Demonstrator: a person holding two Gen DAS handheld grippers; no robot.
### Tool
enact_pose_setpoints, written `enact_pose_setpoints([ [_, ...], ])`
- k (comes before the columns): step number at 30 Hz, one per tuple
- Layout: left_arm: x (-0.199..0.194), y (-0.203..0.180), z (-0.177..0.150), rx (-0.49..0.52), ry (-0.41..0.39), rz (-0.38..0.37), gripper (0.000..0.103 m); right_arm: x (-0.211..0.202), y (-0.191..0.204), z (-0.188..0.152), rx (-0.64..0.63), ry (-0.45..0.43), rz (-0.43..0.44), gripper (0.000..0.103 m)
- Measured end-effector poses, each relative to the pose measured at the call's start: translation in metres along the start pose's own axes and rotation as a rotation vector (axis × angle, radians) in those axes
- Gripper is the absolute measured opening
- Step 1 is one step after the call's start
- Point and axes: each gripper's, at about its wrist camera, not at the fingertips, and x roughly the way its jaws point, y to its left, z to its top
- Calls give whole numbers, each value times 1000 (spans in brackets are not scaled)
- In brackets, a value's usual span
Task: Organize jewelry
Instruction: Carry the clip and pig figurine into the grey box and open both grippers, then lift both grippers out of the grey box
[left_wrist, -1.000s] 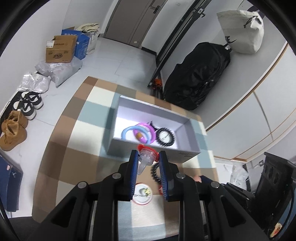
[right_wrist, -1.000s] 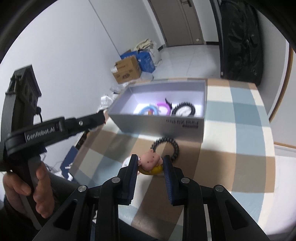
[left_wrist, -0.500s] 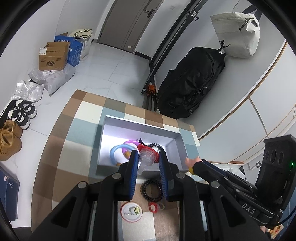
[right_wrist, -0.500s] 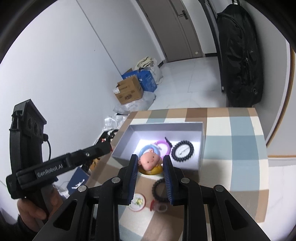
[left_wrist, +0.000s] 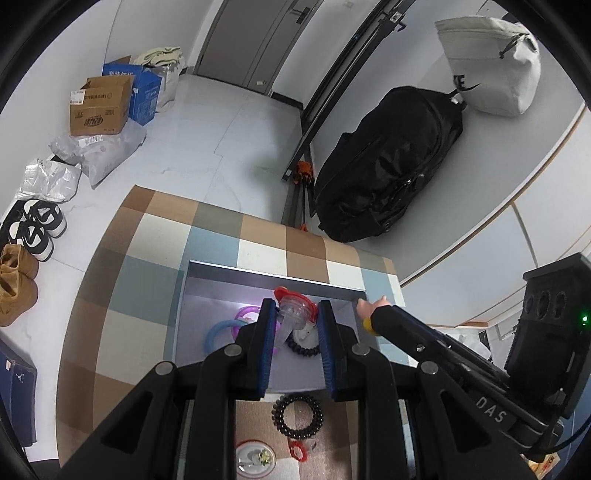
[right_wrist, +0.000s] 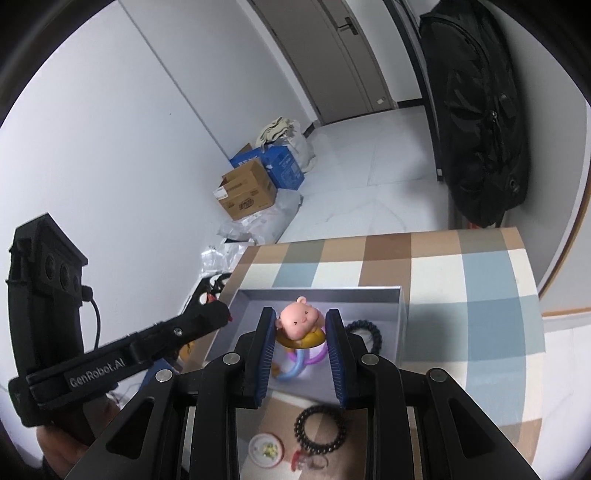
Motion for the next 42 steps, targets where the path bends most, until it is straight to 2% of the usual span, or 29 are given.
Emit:
enact_pose_setpoints([
  [15, 22, 7, 3, -32, 68, 11, 17, 20, -22, 1, 49, 70, -19, 26],
  [21, 21, 7, 2, -45, 53, 19, 17, 26, -22, -1, 57, 105, -10, 26],
  [26, 21, 9, 2, -65, 38, 6, 18, 26, -18, -1, 40, 97, -4, 26],
  [31, 21, 13, 5, -99, 46, -18, 19, 22, -18, 0, 45, 92, -13, 30],
  [32, 21, 14, 5, -107, 49, -25, 20, 20, -18, 0, 46, 84, -13, 36],
  [33, 21, 14, 6, -120, 51, -36, 23, 17, -19, 1, 49, 67, -8, 43],
  [35, 20, 14, 6, -127, 56, -51, 46, 7, -20, 3, 53, 24, -5, 56],
  [36, 20, 13, 6, -129, 52, -46, 63, 3, -21, 4, 56, 9, -8, 61],
  [39, 18, 9, 4, -117, 39, -50, 66, -2, -24, 5, 69, -8, -22, 70],
  [42, 17, 6, 3, -94, 42, -27, 66, -2, -26, 4, 73, 0, -36, 72],
])
